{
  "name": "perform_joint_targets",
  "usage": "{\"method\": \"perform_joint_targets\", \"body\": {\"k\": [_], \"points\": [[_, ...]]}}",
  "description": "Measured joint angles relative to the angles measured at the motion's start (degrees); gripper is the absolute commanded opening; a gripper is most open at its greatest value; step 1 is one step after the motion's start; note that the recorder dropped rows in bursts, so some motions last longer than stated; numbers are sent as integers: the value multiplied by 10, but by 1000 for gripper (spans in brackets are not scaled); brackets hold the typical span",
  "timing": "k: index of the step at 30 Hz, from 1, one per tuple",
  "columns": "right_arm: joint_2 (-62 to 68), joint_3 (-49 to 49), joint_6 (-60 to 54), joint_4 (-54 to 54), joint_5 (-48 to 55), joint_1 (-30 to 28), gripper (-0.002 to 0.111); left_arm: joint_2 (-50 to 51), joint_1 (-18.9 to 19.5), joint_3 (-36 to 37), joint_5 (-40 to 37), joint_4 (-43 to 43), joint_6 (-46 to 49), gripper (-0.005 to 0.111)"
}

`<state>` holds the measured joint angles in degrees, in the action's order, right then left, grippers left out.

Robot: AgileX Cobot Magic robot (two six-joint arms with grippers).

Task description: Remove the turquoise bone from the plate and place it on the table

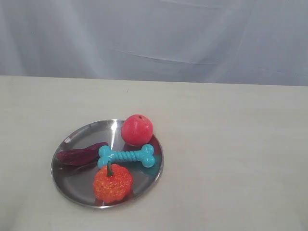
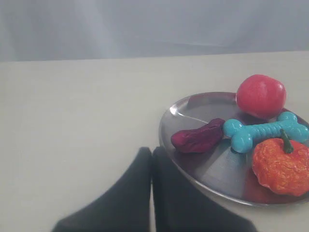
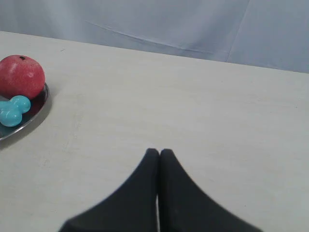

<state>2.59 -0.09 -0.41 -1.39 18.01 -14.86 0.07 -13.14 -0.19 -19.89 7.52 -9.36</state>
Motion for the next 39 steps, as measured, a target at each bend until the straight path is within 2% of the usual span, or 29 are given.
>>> {"method": "perform_joint_targets", "body": {"k": [32,39], "points": [[0,-1,0,0,3,0,0,0,0,0,0,0,0,0],[-1,-81,0,0,11,0,0,0,0,0,0,0,0,0]]}}
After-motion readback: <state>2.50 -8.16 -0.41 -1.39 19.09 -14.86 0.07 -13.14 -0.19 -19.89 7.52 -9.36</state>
